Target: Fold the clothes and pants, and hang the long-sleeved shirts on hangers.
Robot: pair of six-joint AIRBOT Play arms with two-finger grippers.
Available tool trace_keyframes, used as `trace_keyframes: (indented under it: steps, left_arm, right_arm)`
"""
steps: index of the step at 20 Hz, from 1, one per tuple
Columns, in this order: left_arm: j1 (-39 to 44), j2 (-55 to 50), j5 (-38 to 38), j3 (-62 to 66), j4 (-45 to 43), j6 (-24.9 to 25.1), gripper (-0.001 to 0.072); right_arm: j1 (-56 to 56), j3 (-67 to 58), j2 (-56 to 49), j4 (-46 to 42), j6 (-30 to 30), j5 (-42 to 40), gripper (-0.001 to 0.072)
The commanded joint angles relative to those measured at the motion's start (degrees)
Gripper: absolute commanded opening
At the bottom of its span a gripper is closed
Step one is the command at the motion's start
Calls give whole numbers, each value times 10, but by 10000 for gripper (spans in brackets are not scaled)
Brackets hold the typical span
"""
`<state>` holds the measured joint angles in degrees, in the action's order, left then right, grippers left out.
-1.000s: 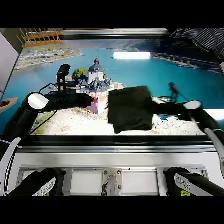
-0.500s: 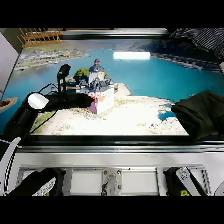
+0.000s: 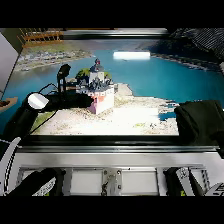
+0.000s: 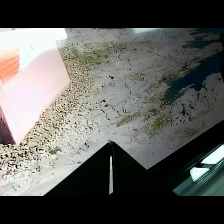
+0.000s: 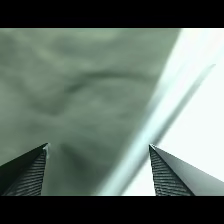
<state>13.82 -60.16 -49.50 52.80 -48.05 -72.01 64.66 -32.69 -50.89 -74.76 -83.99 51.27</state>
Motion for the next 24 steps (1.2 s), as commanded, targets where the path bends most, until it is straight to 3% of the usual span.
trace_keyframes:
  steps: [1, 3, 6, 9, 15, 20, 21, 23, 24]
  left_arm:
    - [0, 0, 0, 0, 0, 0, 6]
    - [0, 0, 0, 0, 0, 0, 7]
    - [0, 0, 0, 0, 0, 0, 6]
    - [0, 0, 0, 0, 0, 0, 7]
    - [0, 0, 0, 0, 0, 0, 7]
    - [0, 0, 0, 0, 0, 0, 7]
    - [0, 0, 0, 0, 0, 0, 7]
    - [0, 0, 0, 0, 0, 0, 7]
    - [0, 0, 0, 0, 0, 0, 7]
  right_arm:
    - [0, -76, 29, -119, 24, 27, 679]
    - [-26, -102, 55, -41, 49, -6, 679]
    - [-123, -103, 88, 178, 203, -10, 679]
    - [-283, -103, 100, 306, 276, 10, 679]
    - [-590, -100, 89, 314, 281, 21, 679]
    - [-674, -100, 86, 313, 281, 22, 668]
    - [-675, -100, 86, 314, 281, 22, 572]
    - [-675, -100, 86, 315, 281, 22, 106]
    - [-675, -100, 86, 315, 281, 22, 46]
